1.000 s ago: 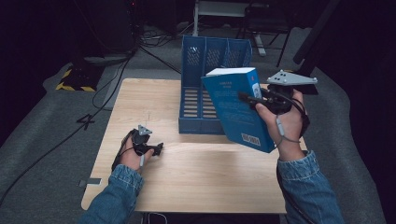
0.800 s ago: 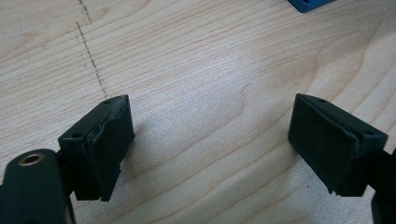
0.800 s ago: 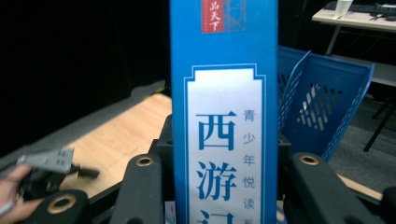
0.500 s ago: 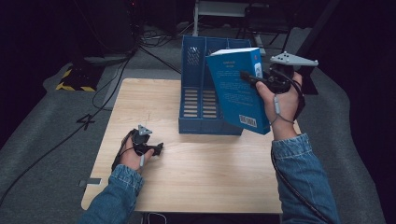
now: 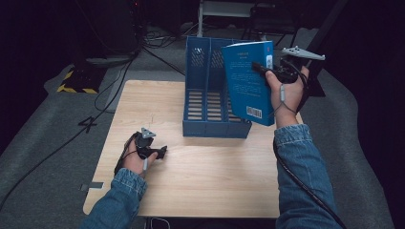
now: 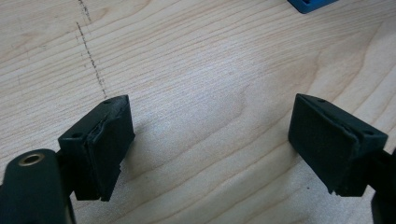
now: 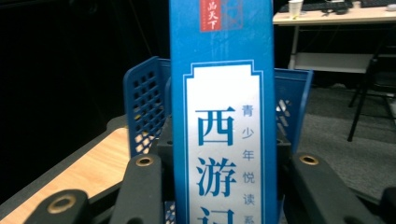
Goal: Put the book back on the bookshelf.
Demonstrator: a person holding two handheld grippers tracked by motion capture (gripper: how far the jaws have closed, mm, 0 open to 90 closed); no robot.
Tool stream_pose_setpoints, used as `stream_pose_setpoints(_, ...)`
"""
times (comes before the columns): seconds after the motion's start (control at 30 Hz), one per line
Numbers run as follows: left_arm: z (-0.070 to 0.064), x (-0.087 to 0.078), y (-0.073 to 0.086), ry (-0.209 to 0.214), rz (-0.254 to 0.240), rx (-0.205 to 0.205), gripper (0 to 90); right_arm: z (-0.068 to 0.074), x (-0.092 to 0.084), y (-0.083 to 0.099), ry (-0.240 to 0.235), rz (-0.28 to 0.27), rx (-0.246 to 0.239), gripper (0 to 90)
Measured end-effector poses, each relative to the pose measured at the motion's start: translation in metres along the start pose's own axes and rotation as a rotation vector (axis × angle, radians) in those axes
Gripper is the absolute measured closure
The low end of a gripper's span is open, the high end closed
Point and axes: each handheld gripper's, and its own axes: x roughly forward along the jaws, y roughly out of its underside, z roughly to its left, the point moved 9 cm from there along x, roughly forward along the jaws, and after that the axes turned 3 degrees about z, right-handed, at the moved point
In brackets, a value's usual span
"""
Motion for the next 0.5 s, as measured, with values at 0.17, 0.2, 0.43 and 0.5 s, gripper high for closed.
stream_pose_setpoints(0.17,0.0,0.0,0.0,-0.002,0.0,-0.002,14.7,-0.018,0.004,0.003,0.039,0.001,0.029,62.1)
stream_pose_setpoints(0.2,0.0,0.0,0.0,-0.002,0.0,-0.002,14.7,-0.021,0.005,0.003,0.047,0.003,0.039,62.1)
stream_pose_setpoints(0.43,0.0,0.0,0.0,-0.002,0.0,-0.002,14.7,-0.042,0.005,0.003,0.091,0.0,0.088,62.1)
stream_pose_setpoints(0.5,0.0,0.0,0.0,-0.002,0.0,-0.002,14.6,-0.048,0.005,0.003,0.103,0.0,0.112,62.1)
